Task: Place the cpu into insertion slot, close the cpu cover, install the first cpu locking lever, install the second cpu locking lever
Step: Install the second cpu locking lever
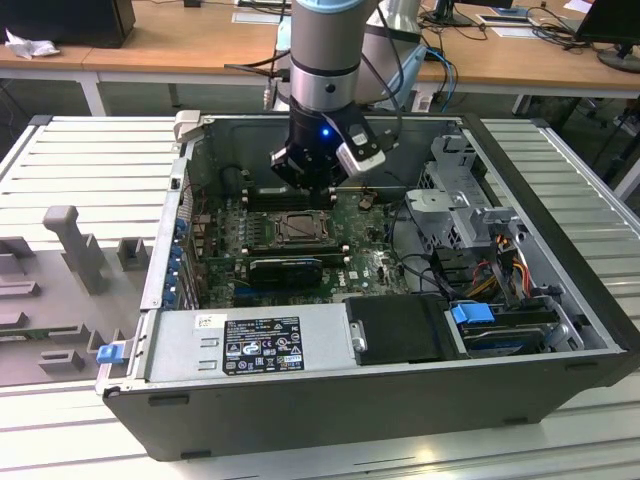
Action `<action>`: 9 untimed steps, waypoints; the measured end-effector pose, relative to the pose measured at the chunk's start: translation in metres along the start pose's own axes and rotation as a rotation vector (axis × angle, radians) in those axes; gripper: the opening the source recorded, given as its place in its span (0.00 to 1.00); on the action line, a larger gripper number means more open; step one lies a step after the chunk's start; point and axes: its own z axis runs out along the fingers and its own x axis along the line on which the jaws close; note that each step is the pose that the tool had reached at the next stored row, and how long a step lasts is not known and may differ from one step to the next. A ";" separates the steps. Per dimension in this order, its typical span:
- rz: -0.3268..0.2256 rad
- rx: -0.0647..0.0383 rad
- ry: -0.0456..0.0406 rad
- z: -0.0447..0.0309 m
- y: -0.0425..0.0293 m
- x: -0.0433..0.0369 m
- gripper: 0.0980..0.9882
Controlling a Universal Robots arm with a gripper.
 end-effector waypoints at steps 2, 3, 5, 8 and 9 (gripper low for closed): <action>0.000 0.001 0.0000 -0.0051 0.0004 -0.0001 0.01; 0.000 0.001 0.0000 -0.0052 -0.0004 -0.0001 0.01; 0.000 0.001 0.0000 -0.0054 -0.0026 0.0000 0.01; 0.000 0.001 0.0001 -0.0058 -0.0078 0.0003 0.01; 0.000 0.001 0.0000 -0.0059 -0.0096 0.0004 0.01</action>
